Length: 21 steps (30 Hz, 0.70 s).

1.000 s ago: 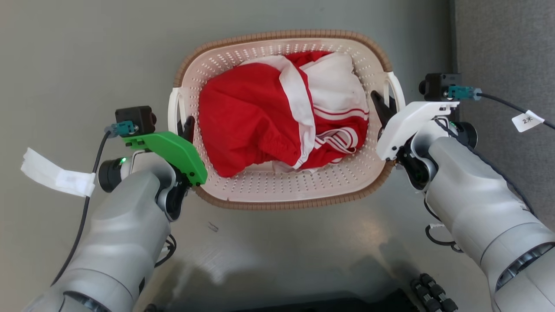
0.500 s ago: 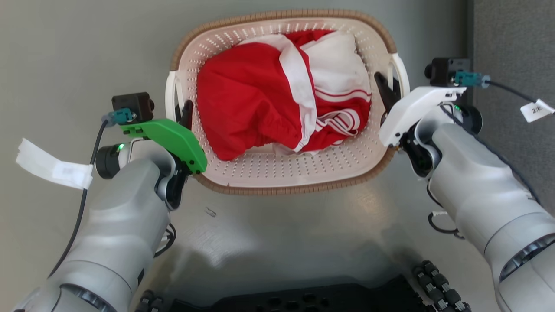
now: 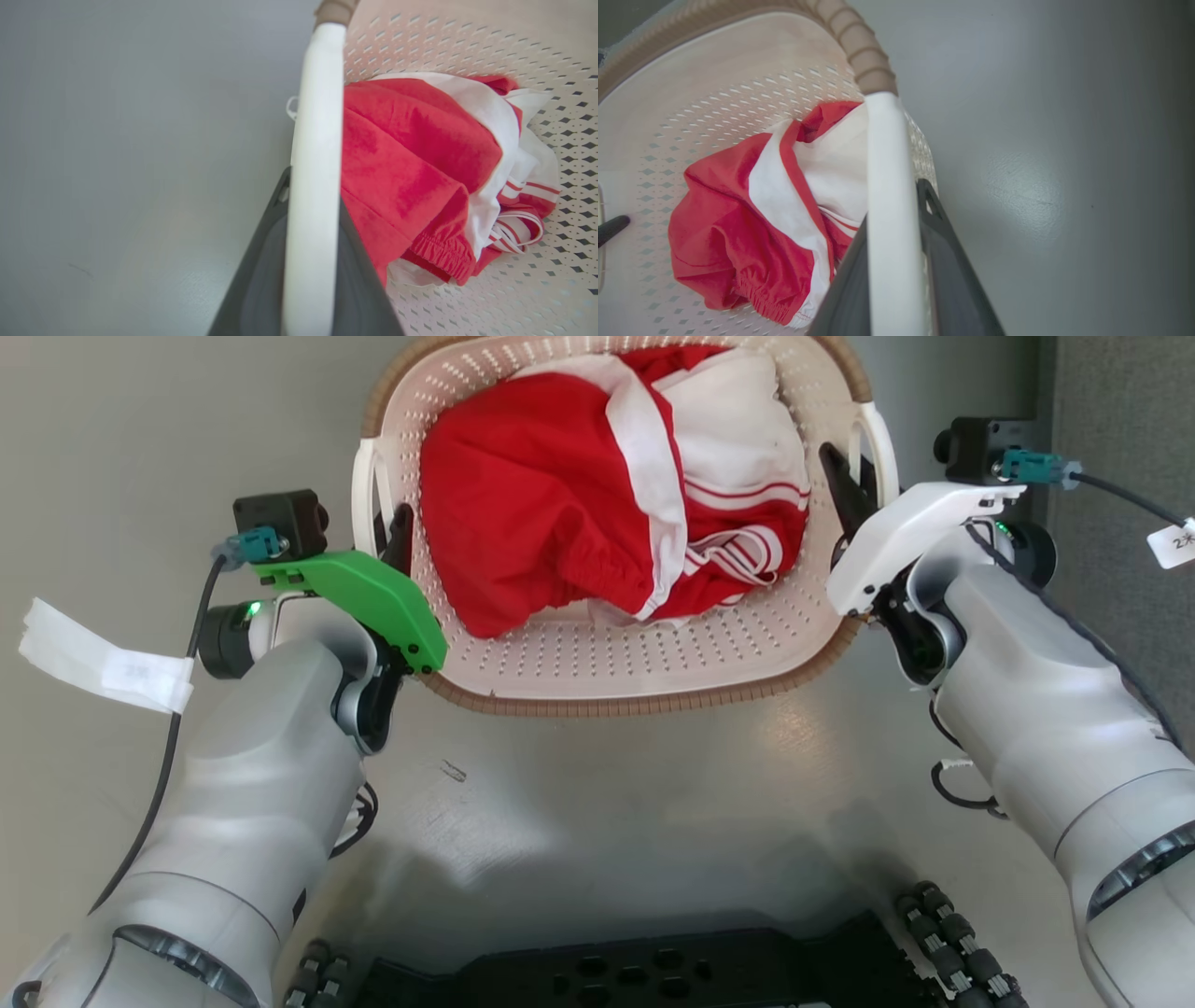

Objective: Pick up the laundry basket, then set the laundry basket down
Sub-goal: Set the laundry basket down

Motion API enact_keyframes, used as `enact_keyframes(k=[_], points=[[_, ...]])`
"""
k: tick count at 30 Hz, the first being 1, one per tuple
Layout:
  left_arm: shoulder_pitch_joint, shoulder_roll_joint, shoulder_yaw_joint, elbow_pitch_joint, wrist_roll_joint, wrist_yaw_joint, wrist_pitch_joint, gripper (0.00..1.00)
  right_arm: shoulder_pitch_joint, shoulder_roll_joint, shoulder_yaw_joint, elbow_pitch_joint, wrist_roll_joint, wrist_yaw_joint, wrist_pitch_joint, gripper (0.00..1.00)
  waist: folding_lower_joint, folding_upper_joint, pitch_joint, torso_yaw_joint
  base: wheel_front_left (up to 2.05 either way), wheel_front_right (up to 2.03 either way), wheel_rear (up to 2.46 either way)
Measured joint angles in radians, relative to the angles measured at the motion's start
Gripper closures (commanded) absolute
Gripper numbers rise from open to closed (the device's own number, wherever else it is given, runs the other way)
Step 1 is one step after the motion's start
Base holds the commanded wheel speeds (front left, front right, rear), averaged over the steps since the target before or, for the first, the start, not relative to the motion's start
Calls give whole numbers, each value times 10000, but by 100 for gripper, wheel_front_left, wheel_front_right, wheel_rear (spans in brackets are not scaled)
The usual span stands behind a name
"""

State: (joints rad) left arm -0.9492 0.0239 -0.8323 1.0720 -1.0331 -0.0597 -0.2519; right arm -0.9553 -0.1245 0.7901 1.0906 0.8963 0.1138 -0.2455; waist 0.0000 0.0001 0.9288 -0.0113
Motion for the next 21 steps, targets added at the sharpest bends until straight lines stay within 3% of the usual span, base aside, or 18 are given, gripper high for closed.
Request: enact_keyframes(k=[21], points=[[-93, -2, 412, -236, 539, 90, 0, 100, -49, -25, -662, -242, -349, 2, -2, 100, 0, 0, 220, 87, 0, 0, 0]])
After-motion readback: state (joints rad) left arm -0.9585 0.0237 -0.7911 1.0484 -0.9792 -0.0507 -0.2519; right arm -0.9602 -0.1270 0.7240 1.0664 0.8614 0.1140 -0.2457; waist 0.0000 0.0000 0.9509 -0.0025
